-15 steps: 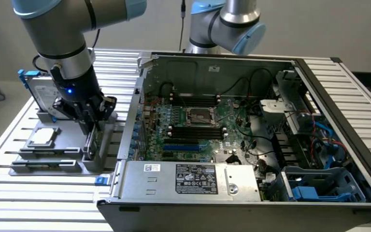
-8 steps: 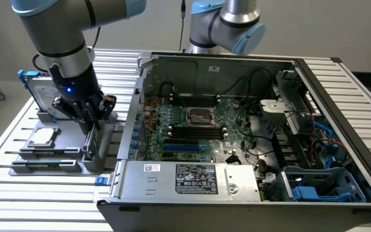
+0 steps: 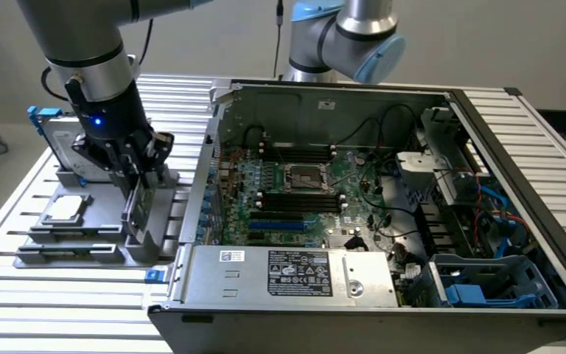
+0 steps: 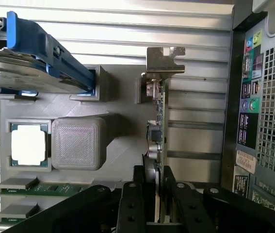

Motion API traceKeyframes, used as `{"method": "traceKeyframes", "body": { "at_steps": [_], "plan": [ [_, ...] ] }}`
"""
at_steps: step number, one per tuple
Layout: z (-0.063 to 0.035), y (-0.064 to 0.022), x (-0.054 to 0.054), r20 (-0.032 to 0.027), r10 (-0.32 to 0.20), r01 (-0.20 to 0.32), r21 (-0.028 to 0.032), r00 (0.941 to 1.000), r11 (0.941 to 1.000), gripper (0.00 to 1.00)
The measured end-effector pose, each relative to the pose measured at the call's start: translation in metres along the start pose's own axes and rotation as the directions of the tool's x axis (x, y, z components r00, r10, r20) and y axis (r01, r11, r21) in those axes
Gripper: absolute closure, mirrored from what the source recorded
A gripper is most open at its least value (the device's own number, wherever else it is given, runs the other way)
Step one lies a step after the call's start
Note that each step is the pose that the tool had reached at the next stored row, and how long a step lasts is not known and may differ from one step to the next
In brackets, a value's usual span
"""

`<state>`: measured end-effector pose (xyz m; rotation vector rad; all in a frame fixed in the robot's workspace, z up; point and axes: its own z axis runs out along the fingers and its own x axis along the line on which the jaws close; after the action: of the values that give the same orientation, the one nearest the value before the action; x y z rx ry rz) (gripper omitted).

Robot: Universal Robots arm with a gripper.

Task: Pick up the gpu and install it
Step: 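Pick up the gpu and move the gpu toward the slot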

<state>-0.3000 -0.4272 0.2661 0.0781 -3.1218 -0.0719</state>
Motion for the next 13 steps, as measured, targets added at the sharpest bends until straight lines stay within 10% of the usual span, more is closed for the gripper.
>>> {"method": "traceKeyframes", "body": {
  "at_steps": [13],
  "plan": [
    [-0.0576, 0.0027, 0.001, -0.0017, 0.000, 0.000, -0.0010, 1.0000, 1.0000, 0.73]
  ]
}}
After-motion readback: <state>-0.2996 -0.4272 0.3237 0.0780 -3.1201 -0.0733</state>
